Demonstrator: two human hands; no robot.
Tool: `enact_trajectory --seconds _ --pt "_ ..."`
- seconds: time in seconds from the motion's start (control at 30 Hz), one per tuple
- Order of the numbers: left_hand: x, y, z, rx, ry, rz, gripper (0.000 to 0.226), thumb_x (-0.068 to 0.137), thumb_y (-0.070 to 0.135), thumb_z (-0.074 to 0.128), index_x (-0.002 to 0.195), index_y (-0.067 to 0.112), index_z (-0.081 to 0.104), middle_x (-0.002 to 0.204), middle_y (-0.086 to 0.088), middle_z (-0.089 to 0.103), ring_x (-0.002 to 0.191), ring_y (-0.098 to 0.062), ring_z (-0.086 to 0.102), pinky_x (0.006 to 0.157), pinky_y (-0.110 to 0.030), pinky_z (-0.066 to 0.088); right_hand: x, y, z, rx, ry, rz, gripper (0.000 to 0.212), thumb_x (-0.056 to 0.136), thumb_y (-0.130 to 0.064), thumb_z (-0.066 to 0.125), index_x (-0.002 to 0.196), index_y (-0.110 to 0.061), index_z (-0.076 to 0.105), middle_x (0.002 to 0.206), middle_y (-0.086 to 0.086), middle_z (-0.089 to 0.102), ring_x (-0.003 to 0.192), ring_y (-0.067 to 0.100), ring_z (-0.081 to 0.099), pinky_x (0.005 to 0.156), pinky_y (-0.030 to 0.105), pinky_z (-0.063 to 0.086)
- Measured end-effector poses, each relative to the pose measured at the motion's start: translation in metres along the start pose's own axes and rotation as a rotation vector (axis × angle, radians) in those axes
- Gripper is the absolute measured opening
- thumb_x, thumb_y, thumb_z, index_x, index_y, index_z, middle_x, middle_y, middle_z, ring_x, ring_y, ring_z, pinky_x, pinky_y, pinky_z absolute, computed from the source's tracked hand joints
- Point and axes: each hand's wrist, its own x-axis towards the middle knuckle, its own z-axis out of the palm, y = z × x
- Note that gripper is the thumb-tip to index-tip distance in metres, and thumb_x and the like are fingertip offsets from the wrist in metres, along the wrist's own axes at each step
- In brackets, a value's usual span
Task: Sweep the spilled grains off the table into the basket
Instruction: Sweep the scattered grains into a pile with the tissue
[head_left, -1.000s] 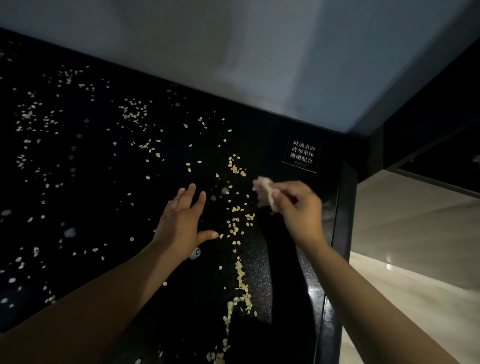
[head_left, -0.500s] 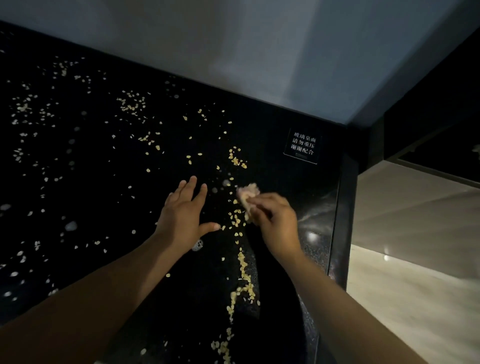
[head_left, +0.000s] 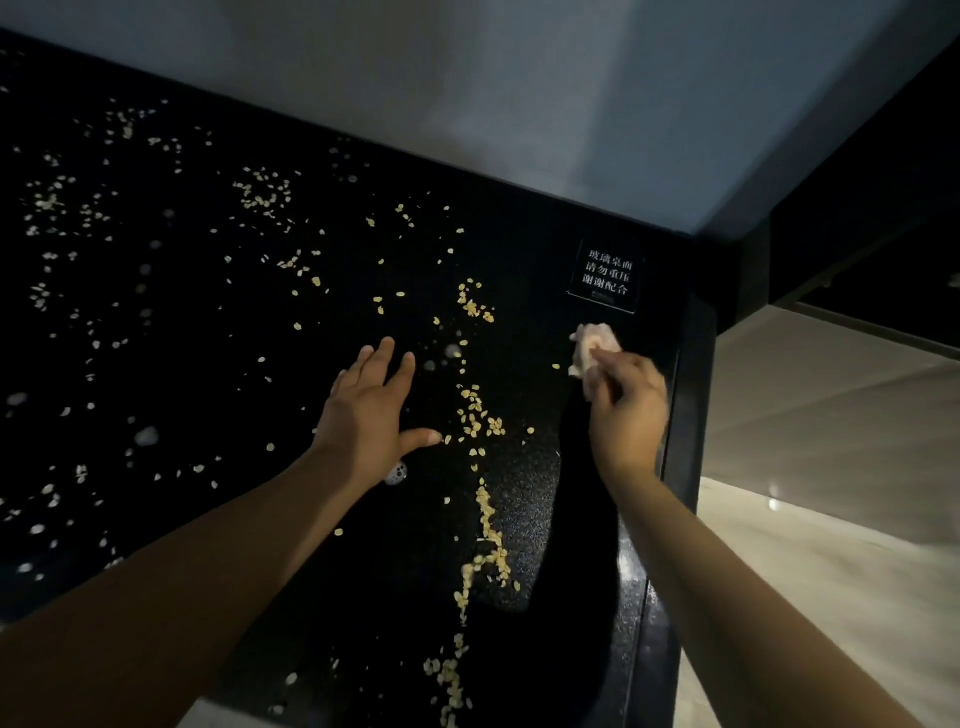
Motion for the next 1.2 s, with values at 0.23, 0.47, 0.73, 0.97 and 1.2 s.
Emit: enact_trajectory --seconds 0.23,0.47,0.73,0.97,1.2 --pt "-0.002 0.001 -0.007 -0.013 -0.029 0.010 0.092 0.084 0.057 0.057 0.152 0.018 0.009 0.160 -0.007 -0.006 0.146 -0.024 -0.006 0.120 -0.042 0.007 -0.073 -0.025 0.001 0.179 -0.327 -0.098 0.023 0.088 -0.007 0.065 0.104 -0.022 0.074 0.101 -0.014 0.062 0.101 0.006 0.053 0.087 0.013 0.040" --pt "-0.036 -0.020 -0.023 -0.210 0.045 0.105 0.075 0.085 0.044 0.064 0.147 0.017 0.032 0.156 0.002 0.022 0.145 -0.013 0.009 0.117 -0.033 0.015 -0.015 -0.025 -0.003 0.070 -0.093 -0.009 0.021 0.090 -0.010 0.062 0.108 -0.015 0.072 0.101 -0.007 0.057 0.103 0.019 0.055 0.080 0.014 0.038" --pt "-0.086 -0.045 -0.019 -0.021 -0.060 0.163 0.098 0.076 0.057 0.066 0.151 0.018 0.015 0.159 0.004 0.006 0.146 -0.012 -0.001 0.119 -0.035 0.013 -0.112 -0.048 0.025 0.115 -0.354 -0.197 0.023 0.087 -0.009 0.065 0.105 -0.022 0.073 0.101 -0.017 0.058 0.099 0.005 0.049 0.083 0.011 0.036" --pt "-0.091 -0.061 -0.016 0.043 -0.082 0.132 0.114 0.069 0.065 0.067 0.152 0.019 0.003 0.159 0.002 -0.009 0.145 -0.016 -0.013 0.119 -0.035 0.002 -0.085 -0.048 -0.003 0.257 -0.159 0.024 0.020 0.088 -0.011 0.065 0.104 -0.021 0.073 0.099 -0.011 0.061 0.094 0.011 0.059 0.080 0.028 0.051" --pt "-0.087 -0.068 -0.003 0.225 -0.134 0.110 0.116 0.069 0.075 0.057 0.151 0.020 -0.004 0.159 0.001 -0.014 0.145 -0.021 -0.014 0.119 -0.045 0.002 -0.088 -0.036 0.016 0.113 -0.116 0.093 0.022 0.091 -0.013 0.062 0.110 -0.017 0.071 0.105 -0.005 0.058 0.104 0.019 0.054 0.089 0.030 0.049"
